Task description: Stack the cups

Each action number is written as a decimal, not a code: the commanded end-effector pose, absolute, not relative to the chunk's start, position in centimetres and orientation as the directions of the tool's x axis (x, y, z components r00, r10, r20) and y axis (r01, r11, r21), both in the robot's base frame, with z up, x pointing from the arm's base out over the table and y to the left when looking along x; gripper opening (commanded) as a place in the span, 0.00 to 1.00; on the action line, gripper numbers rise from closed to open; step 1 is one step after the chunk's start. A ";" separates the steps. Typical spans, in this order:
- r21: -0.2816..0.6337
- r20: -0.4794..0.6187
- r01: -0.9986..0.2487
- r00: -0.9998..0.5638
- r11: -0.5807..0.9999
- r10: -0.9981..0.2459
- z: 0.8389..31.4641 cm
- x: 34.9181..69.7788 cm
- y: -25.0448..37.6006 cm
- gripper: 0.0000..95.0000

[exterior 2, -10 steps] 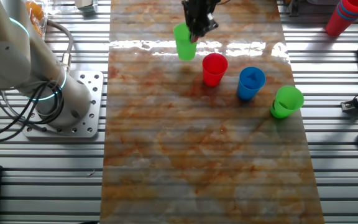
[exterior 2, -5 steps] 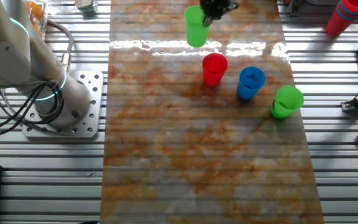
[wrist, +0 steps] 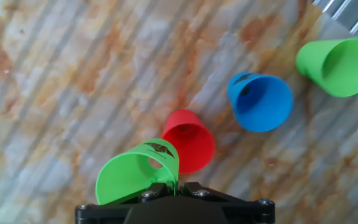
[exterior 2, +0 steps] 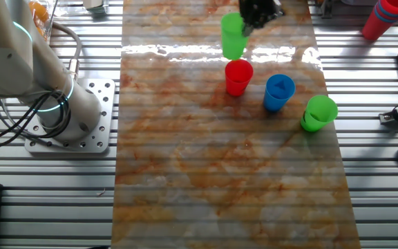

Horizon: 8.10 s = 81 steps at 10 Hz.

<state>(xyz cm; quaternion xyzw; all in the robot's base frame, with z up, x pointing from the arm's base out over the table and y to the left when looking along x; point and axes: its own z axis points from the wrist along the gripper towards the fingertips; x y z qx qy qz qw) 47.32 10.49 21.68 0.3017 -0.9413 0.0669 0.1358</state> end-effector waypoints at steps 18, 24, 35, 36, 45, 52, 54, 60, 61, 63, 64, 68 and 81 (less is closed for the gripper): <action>-0.056 0.252 -0.637 -0.754 0.769 -0.607 18.2 48.3 8.2 0.20; -0.083 0.237 -0.656 -0.745 0.750 -0.624 18.3 49.2 8.1 0.20; -0.126 0.191 -0.653 -0.755 0.747 -0.627 15.7 50.9 7.0 0.20; -0.127 0.191 -0.636 -0.769 0.761 -0.610 15.7 50.9 7.0 0.20; -0.086 0.248 -0.578 -0.801 0.811 -0.545 15.1 51.9 6.1 0.20; -0.093 0.206 -0.647 -0.756 0.757 -0.621 11.6 55.3 5.9 0.20; -0.092 0.199 -0.640 -0.762 0.763 -0.616 10.8 55.1 6.2 0.20; -0.090 0.193 -0.646 -0.758 0.758 -0.623 10.0 54.9 6.9 0.20; -0.095 0.190 -0.641 -0.763 0.762 -0.618 9.5 54.9 7.3 0.20; -0.103 0.193 -0.640 -0.764 0.762 -0.616 9.3 54.9 7.6 0.00; -0.106 0.196 -0.640 -0.763 0.761 -0.615 9.3 54.9 7.5 0.00; -0.113 0.200 -0.638 -0.766 0.762 -0.611 9.3 54.7 7.3 0.00; -0.269 0.234 -0.692 -0.722 0.670 -0.651 15.7 51.3 8.1 0.00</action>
